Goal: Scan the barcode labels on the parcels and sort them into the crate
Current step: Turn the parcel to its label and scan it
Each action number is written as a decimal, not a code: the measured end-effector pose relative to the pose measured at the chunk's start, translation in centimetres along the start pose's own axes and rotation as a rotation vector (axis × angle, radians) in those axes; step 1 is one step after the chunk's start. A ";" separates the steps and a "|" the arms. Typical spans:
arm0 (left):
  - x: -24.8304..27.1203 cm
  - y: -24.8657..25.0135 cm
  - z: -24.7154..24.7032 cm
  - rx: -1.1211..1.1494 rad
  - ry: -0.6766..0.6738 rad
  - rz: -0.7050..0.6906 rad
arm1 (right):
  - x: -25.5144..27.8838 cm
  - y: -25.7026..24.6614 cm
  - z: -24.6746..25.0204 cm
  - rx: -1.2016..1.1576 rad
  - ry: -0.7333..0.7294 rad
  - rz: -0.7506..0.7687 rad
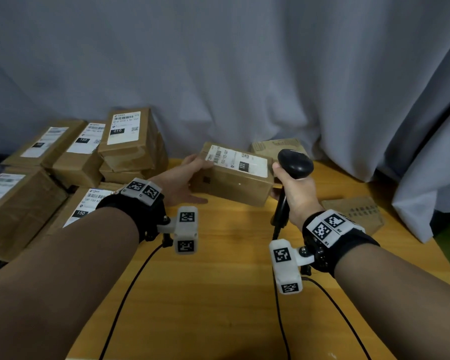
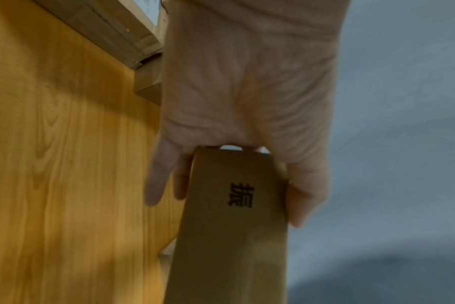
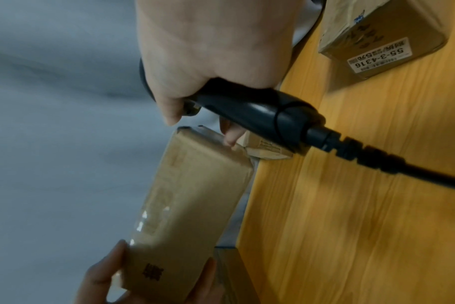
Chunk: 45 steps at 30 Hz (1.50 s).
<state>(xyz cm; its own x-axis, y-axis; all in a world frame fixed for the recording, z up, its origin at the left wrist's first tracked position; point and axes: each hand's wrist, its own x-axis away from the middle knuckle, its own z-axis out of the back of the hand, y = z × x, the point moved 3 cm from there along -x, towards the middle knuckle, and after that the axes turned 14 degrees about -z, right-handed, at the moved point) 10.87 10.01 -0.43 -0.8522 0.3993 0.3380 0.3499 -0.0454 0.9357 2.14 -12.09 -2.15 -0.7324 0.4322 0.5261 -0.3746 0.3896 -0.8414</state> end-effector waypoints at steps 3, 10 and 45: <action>0.4 0.0 0.5 -0.102 -0.019 -0.030 | 0.5 0.1 -0.4 0.050 -0.065 -0.037; 0.5 0.3 0.1 -0.201 0.062 -0.211 | 1.5 -0.8 -1.8 0.239 -0.179 -0.007; -0.3 -2.5 0.8 -0.366 0.152 -0.078 | 6.9 -8.8 -4.8 0.433 -0.295 0.207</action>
<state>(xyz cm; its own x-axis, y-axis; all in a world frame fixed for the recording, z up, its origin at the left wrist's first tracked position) 10.53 10.72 -2.95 -0.9283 0.2754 0.2498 0.1434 -0.3546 0.9240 3.12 -8.64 9.42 -0.9199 0.1944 0.3405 -0.3601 -0.0757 -0.9298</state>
